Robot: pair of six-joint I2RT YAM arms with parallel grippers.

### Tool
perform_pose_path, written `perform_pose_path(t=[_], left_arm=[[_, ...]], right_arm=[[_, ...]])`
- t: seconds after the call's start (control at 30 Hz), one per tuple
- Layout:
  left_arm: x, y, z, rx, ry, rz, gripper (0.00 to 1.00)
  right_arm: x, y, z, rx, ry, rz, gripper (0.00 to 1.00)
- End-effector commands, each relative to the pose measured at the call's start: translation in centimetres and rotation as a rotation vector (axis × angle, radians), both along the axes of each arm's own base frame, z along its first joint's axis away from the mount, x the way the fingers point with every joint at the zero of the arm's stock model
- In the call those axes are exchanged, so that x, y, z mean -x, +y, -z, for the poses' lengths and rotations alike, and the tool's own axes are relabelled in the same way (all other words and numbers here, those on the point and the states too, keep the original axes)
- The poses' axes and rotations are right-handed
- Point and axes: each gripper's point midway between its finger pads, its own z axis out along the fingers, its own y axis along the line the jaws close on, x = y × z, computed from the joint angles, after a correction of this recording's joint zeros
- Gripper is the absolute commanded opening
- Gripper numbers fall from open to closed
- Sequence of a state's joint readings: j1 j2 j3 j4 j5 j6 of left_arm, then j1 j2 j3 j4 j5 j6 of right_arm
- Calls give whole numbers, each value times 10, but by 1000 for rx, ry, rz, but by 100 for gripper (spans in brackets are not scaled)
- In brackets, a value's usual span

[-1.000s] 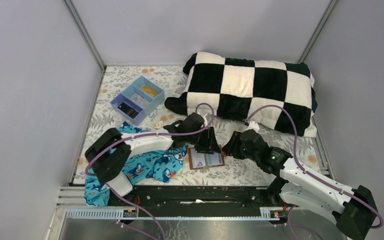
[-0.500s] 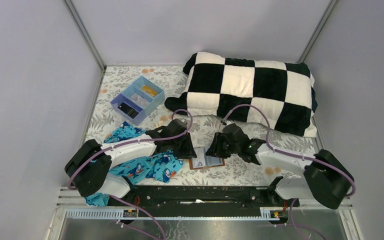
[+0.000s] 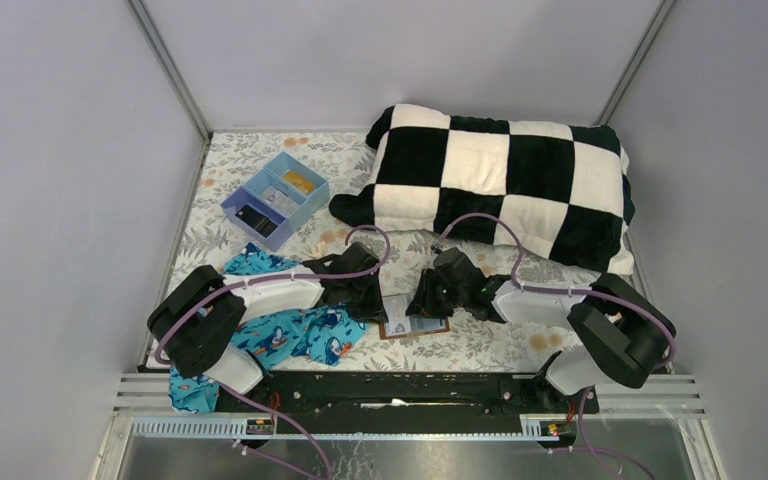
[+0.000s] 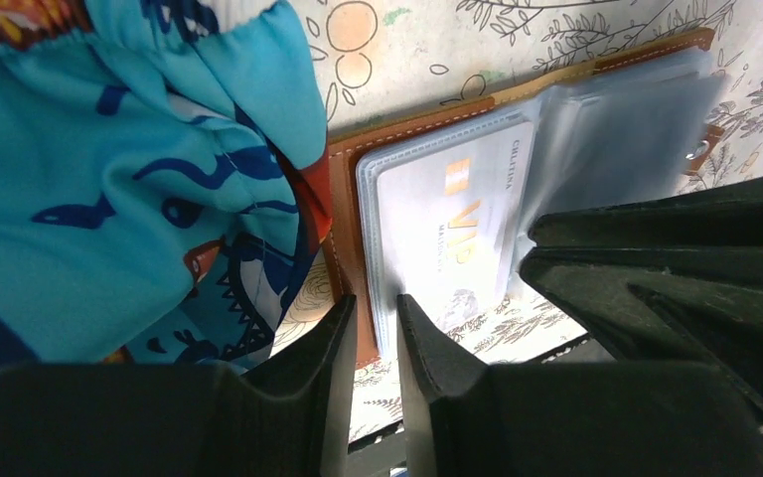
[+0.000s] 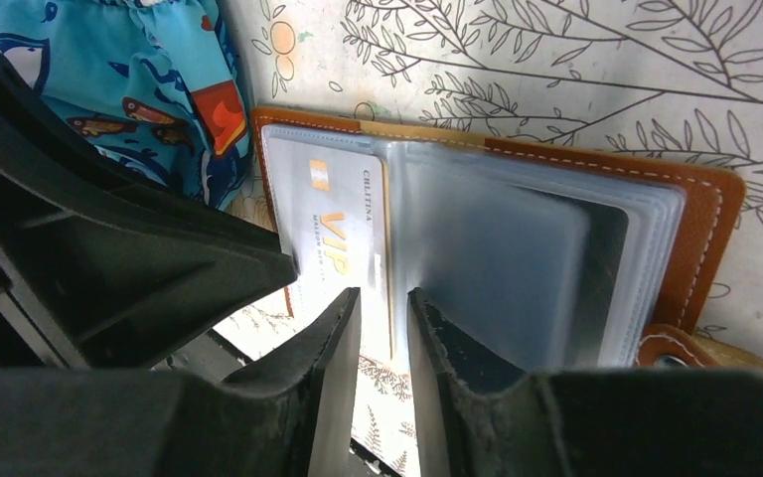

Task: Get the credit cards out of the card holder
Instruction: Remove the credit card from the card holder.

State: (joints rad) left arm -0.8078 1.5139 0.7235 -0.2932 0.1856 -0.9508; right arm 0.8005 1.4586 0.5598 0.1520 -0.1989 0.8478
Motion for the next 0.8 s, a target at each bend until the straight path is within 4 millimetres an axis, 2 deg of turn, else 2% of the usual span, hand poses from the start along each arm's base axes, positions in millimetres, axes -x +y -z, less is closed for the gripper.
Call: perform_pose_path(t=[0.0,0.23,0.57,0.67,0.77], left_arm=[[-8,10,10,-73,-18,-20,25],[-4,11,21,-94,16,-7,24],[-5,2,21,-66,21,22,23],[-5,1,21,-62,20,27,23],[-5,2,23,-66,22,27,22]], right_arm=[[-6,3,7,20,-11,17,31],[-3,5,17,13,17,23,28],[0,13,19,-37,39,18,28],[-1,10,22,-17,38,25,29],[-3,-3,30,61,33,50,30]])
